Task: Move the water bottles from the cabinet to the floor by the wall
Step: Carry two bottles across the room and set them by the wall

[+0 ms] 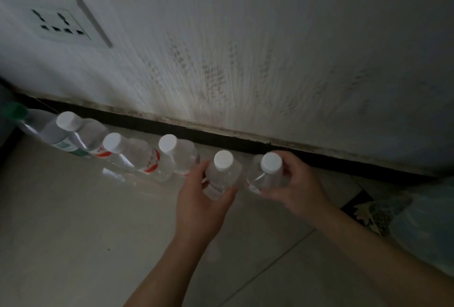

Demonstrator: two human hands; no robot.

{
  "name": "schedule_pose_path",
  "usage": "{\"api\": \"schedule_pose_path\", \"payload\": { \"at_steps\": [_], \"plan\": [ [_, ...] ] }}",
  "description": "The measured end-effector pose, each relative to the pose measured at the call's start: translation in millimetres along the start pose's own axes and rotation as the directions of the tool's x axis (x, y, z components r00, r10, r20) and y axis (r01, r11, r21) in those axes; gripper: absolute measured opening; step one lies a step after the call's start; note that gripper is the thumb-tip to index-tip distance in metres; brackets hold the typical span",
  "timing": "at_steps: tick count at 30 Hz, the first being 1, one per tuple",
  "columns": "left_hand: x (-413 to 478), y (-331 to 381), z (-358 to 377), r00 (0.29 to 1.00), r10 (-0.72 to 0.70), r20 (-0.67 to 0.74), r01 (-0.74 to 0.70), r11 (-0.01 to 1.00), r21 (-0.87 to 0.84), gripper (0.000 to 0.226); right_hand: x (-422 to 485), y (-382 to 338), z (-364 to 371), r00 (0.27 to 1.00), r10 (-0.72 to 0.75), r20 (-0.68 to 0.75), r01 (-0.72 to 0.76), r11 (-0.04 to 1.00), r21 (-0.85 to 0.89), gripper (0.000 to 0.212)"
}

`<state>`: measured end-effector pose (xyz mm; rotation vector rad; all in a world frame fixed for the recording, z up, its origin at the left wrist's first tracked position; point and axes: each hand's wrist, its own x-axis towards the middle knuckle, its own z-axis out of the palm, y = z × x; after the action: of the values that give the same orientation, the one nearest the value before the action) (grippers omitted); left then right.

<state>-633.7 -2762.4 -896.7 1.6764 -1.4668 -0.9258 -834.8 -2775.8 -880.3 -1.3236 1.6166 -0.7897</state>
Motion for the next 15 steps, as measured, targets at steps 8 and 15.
{"api": "schedule_pose_path", "payload": {
  "at_steps": [8,15],
  "plan": [
    [0.3,-4.2,6.1,1.000,0.025,-0.018,-0.025,1.000,-0.005,0.059,-5.3,8.1,0.3,0.999,-0.049,0.006,0.049,0.999,0.007,0.067],
    [0.0,-2.9,6.8,0.999,0.038,-0.037,-0.038,0.999,0.000,0.059,-5.9,8.9,-0.2,0.999,-0.037,0.039,0.039,0.998,-0.042,0.076]
  ]
}}
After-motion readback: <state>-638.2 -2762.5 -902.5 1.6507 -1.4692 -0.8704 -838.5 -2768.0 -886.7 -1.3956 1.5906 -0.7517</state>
